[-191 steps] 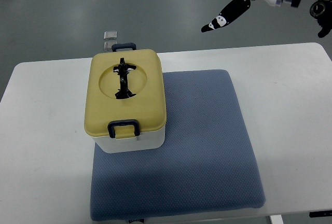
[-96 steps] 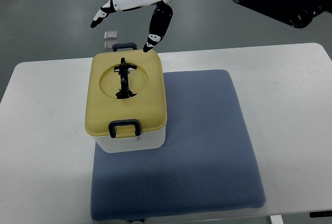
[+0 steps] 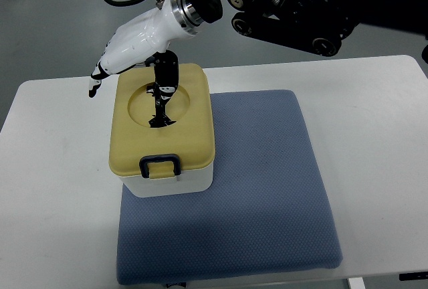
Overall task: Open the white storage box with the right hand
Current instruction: 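Lower the right hand and close its fingers around the black lid handle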
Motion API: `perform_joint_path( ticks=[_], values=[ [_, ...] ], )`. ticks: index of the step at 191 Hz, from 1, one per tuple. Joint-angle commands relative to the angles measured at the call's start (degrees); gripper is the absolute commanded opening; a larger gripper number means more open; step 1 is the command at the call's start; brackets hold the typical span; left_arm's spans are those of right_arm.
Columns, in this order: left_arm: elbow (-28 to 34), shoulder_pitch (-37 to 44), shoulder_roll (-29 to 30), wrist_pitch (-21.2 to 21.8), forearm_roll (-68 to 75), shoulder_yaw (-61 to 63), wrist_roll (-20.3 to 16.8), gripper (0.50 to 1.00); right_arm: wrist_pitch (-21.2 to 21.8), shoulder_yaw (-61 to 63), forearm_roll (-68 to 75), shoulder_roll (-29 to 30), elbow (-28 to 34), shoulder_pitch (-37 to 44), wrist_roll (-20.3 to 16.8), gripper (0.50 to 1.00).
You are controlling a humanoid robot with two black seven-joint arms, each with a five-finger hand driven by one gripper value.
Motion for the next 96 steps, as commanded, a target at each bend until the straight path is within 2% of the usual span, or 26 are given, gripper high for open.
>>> perform_joint_path(
  ticks=[1, 77, 96],
  values=[
    [0.02, 0.0, 0.0, 0.09, 0.01, 0.0, 0.0, 1.0, -0.59, -1.17, -0.79, 0.94, -1.23, -0.07, -0.08, 0.907],
    [0.46, 0.0, 0.0, 0.09, 0.01, 0.0, 0.0, 1.0, -1.3, -4.33, -3.69, 2.43, -4.4, -1.57, 0.19, 0.901],
    [0.46, 0.0, 0.0, 0.09, 0.01, 0.0, 0.0, 1.0, -1.12, -5.12, -3.95, 2.43, -4.57, -1.48, 0.27, 0.883]
  ],
)
